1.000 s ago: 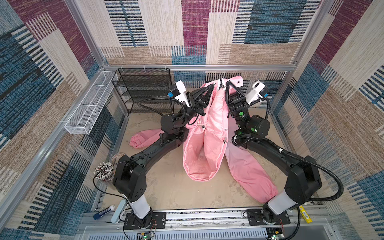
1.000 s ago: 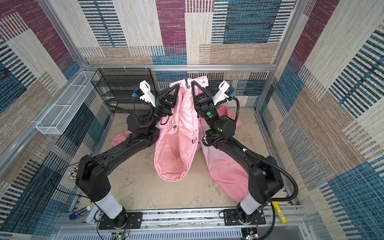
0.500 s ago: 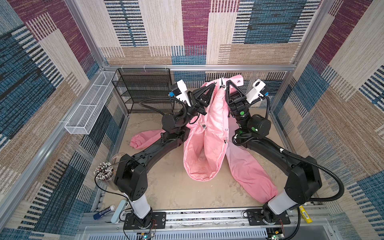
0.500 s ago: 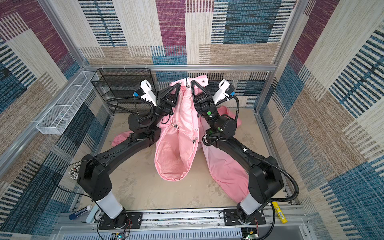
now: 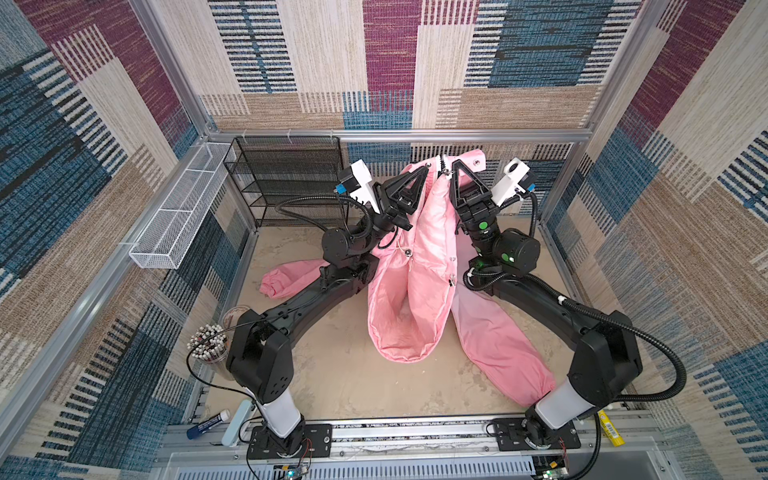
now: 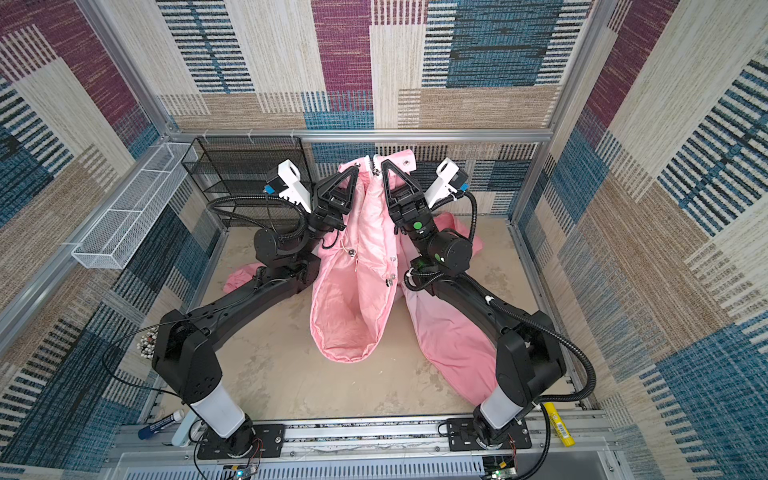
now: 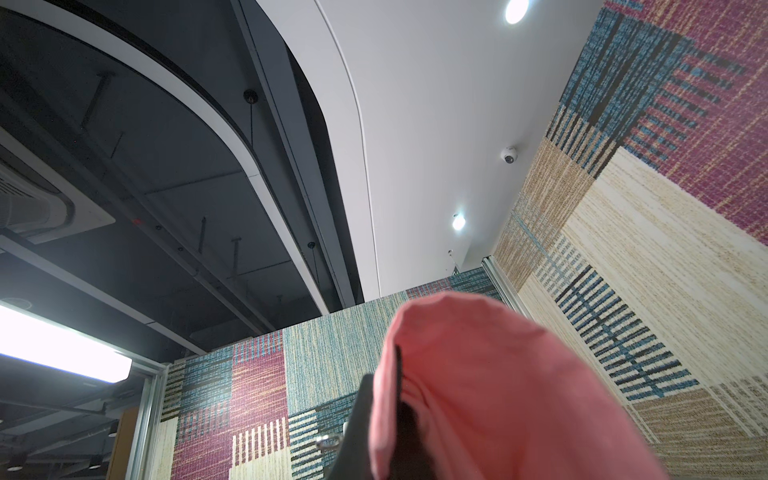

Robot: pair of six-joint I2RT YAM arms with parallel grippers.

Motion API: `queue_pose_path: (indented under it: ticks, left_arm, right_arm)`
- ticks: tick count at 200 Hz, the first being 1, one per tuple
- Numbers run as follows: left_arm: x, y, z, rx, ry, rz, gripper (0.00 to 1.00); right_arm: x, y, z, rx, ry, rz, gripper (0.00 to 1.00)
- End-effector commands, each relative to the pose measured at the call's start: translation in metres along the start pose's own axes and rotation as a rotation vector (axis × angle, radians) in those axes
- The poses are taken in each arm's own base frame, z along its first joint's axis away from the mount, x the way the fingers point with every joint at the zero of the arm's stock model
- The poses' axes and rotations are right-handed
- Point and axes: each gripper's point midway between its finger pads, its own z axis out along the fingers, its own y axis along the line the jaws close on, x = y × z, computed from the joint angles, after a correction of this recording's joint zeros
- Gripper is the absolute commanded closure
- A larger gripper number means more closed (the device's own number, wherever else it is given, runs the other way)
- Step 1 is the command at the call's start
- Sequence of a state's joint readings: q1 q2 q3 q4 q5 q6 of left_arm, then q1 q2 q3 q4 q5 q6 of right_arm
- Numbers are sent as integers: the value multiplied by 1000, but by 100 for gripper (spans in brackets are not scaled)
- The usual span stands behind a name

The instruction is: Zip up the jacket

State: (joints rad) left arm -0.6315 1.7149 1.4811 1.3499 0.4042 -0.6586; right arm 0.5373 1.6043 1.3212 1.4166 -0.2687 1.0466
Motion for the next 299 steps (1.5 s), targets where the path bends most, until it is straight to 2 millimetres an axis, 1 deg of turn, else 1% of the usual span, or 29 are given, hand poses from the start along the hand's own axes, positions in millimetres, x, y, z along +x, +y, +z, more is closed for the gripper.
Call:
queue_pose_path:
  ticks: [1,114,150,172,242,299]
  left_arm:
    - [-14,-12,1,39,-52,34,100]
    - [-8,-11,4,42,-51,16,100]
    - [-7,-12,4,44,-49,18,100]
    - [-1,-10,3,35,-42,18,100]
    - [6,-5,1,-10,-53,65,100]
    - [19,-3,-3,-39,-38,117,100]
  right_arm:
    - [-43,94,-20,-381,-195,-92,100]
    - [-44,96,-19,-391,-193,-80,100]
    - [-44,94,-19,-381,-200,-77,100]
    - [-45,92,-19,-379,-208,-66,100]
    - [-48,92,-19,-368,-233,-73,100]
    - [-47,90,-21,-350,-245,-70,100]
